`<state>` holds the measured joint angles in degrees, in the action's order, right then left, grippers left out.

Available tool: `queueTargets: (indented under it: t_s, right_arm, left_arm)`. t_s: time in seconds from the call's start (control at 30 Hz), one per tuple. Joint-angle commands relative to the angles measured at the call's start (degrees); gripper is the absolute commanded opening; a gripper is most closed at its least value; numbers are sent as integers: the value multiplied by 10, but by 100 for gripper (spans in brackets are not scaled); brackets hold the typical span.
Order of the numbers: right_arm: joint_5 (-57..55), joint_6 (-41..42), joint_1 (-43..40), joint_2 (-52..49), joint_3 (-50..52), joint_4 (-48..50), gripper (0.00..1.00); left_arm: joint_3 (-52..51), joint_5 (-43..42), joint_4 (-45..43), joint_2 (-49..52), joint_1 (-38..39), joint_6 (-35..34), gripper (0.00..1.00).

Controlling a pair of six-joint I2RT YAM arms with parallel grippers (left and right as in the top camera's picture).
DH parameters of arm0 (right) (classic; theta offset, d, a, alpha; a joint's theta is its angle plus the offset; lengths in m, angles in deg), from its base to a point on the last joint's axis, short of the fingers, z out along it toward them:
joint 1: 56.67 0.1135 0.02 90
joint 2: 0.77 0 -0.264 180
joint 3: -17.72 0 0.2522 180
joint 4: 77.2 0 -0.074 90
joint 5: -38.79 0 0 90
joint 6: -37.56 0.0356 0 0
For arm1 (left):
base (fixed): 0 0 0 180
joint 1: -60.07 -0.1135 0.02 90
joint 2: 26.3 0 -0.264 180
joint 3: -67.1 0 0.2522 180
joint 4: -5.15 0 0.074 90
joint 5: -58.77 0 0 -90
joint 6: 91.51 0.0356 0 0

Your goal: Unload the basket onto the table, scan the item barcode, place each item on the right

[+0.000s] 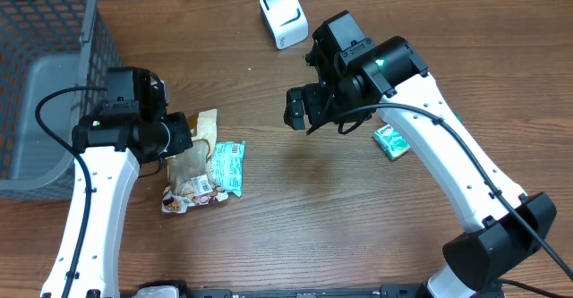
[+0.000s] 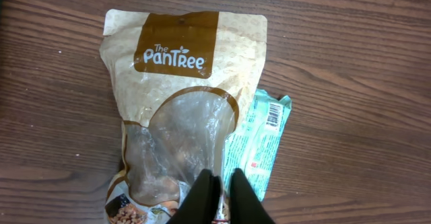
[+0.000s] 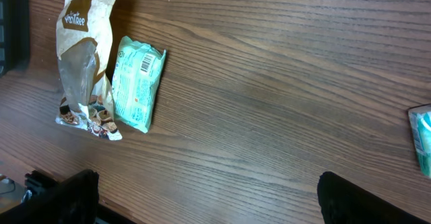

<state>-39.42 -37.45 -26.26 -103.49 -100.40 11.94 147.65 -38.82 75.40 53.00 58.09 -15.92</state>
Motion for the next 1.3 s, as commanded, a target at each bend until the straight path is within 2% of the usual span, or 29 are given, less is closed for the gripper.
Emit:
queueTargets:
  t_s: [0.0, 0.1, 0.17, 0.73, 1.13, 1.27]
  right_arm:
    - [1, 0, -2, 6, -6, 3, 100]
    - [1, 0, -2, 6, -6, 3, 100]
    - [1, 0, -2, 6, -6, 3, 100]
    - [1, 0, -2, 6, -6, 3, 100]
    - [1, 0, -2, 6, -6, 3, 100]
    - [1, 0, -2, 6, -6, 3, 100]
  left_arm:
    - [-19, -14, -7, 1, 6, 7, 22]
    - [-41, -8, -19, 1, 14, 7, 38]
    - [-56, -8, -31, 1, 16, 7, 40]
    - [-191, -10, -141, 1, 20, 7, 38]
    - [-229, -5, -198, 1, 61, 2, 37]
    - [-231, 32, -194, 1, 66, -15, 35]
